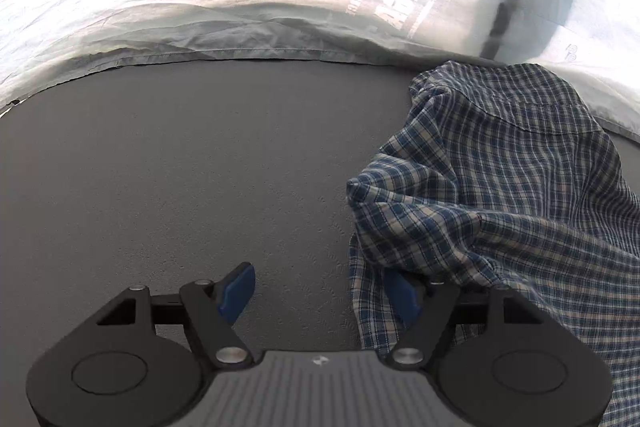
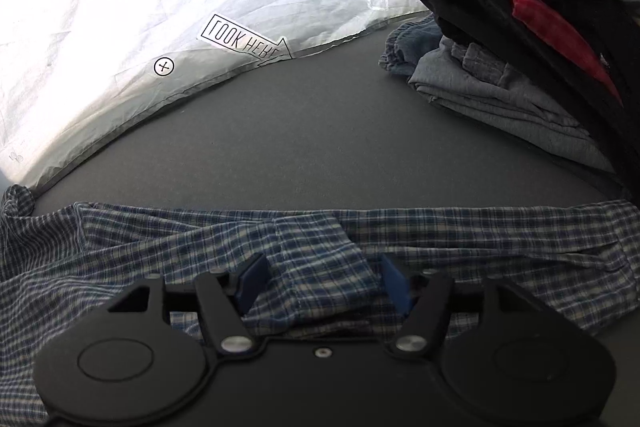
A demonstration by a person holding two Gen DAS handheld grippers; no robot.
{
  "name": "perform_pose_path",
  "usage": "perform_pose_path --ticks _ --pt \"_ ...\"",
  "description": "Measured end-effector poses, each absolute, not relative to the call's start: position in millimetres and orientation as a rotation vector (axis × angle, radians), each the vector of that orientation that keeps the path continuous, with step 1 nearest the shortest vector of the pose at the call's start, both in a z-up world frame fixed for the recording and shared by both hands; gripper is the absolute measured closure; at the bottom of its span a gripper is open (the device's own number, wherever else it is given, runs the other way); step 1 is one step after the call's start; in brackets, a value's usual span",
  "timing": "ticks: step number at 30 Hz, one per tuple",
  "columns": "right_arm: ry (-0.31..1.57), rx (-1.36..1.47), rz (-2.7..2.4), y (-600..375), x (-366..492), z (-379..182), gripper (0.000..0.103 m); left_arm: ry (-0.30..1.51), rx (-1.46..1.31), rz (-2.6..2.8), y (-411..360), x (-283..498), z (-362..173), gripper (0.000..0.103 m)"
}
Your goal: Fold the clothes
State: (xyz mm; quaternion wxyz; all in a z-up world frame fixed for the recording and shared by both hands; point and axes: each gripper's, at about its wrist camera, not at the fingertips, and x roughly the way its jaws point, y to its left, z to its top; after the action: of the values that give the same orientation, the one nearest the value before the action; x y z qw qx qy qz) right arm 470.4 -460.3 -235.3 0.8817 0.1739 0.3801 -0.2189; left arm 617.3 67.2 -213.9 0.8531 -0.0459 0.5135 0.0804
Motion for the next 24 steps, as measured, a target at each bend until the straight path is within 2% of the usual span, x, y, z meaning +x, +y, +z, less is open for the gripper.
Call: perform_pose_path --ticks 2,3,4,5,6,12,14,20,24 --pt "0.809 0.419 -0.414 -468.2 475.0 -241.5 0.035 1.078 -0.104 0.170 69.1 609.8 -210.2 0.031" --pt "0.811 0.445 -0.394 -470.7 476.3 -243.7 0.039 1.081 -0.098 0.169 68.8 604.8 -208.3 0.031" --pt "0.804 0.465 -0.373 -472.0 476.8 -244.9 0.055 1.081 -0.091 0.168 67.9 598.2 -205.4 0.031" --pt "0.797 0.484 -0.352 -472.5 476.8 -245.1 0.066 1.079 -0.086 0.167 66.2 591.2 -202.2 0.031" --pt "0.792 0.505 -0.333 -472.7 476.4 -244.6 0.087 1.079 -0.085 0.165 64.4 584.7 -199.1 0.031" --pt "0.660 0.596 -0.269 -456.5 457.8 -210.9 0.092 1.092 -0.100 0.142 42.9 527.2 -177.9 0.031" --pt "0.611 0.609 -0.216 -447.3 449.3 -195.8 0.100 1.094 -0.098 0.130 35.1 503.3 -172.4 0.031" --pt "0.520 0.512 -0.018 -400.7 420.7 -154.3 0.100 1.149 -0.108 0.112 19.5 428.8 -172.7 0.030" --pt "0.546 0.523 0.063 -373.6 398.0 -153.7 0.100 1.223 -0.109 0.127 12.8 390.0 -182.9 0.030"
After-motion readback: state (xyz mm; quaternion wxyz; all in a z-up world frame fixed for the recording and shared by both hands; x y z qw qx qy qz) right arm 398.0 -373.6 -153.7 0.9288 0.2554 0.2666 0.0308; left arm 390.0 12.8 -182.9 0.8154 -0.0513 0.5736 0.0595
